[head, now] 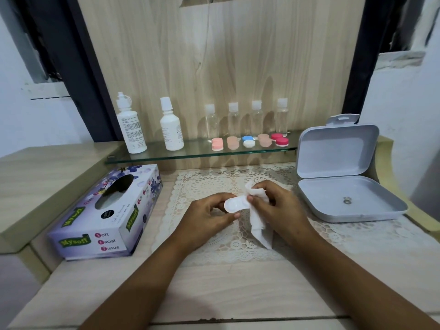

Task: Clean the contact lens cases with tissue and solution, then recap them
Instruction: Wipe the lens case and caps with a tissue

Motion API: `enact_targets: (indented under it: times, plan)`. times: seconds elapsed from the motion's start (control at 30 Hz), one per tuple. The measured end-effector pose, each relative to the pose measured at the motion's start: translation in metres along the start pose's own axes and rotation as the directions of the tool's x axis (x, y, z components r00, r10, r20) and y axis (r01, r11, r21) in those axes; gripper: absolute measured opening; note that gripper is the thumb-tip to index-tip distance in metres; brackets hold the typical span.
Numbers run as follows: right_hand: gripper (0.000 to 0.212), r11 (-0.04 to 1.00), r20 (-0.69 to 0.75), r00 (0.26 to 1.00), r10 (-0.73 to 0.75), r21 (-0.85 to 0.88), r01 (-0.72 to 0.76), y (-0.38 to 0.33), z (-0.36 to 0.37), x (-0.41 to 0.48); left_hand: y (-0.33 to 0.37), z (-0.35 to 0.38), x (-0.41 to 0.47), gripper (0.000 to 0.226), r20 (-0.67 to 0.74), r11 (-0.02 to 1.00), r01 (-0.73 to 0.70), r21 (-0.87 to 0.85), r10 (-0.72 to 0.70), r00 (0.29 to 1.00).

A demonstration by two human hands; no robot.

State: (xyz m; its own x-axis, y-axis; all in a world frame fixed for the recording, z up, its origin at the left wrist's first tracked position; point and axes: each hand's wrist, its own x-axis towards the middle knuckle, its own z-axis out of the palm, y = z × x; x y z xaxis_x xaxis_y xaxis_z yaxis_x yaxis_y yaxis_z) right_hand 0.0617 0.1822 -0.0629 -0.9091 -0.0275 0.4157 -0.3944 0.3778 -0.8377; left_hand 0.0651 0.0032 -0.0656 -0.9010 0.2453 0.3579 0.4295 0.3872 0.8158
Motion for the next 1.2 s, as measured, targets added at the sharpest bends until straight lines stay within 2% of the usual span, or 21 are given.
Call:
enact_targets:
  times: [0.07,0.13,0.23,0.4,0.47,0.6,0.83,1.07,1.2]
  plan:
    - [0.005,1.0,-0.01,1.0,-0.01,0.023,0.01,0.002,0.001,-0.001,-0.002,0.0,0.001,0.028,-0.012,0.999,0.019,-0.031,-0.019,1.0]
    - [0.011,0.999,-0.008,0.999,-0.045,-0.026,0.045,0.003,0.001,-0.001,-0.002,-0.001,0.001,0.028,-0.015,0.993,0.065,-0.096,-0.067,0.998]
    - [0.016,0.963,-0.019,0.978,-0.208,-0.179,0.201,0.005,0.002,-0.001,-0.001,-0.002,0.003,0.028,-0.019,0.979,0.096,-0.178,-0.101,0.995]
    - [0.025,0.828,0.071,0.884,-0.462,-0.32,0.459,0.011,0.007,-0.007,0.0,-0.003,0.004,0.033,0.006,0.965,0.111,-0.239,-0.113,0.994]
    - [0.03,0.814,0.046,0.872,-0.487,-0.339,0.472,0.012,0.007,-0.006,-0.001,-0.004,0.003,0.033,0.019,0.955,0.131,-0.268,-0.131,0.991]
    - [0.024,0.807,-0.055,0.876,-0.478,-0.422,0.414,0.015,0.002,-0.001,-0.001,-0.005,0.003,0.031,0.042,0.932,0.165,-0.321,-0.16,0.986]
    - [0.03,0.72,0.12,0.82,-0.559,-0.419,0.552,0.011,0.007,-0.009,-0.001,-0.007,0.002,0.034,0.06,0.909,0.158,-0.385,-0.146,0.987]
    - [0.032,0.718,0.015,0.836,-0.548,-0.505,0.479,0.009,0.004,-0.006,-0.003,-0.008,0.004,0.036,0.066,0.902,0.174,-0.394,-0.161,0.985]
    - [0.029,0.609,0.114,0.786,-0.608,-0.568,0.553,0.003,0.01,-0.013,-0.003,-0.007,0.003,0.037,0.072,0.925,0.138,-0.355,-0.12,0.99]
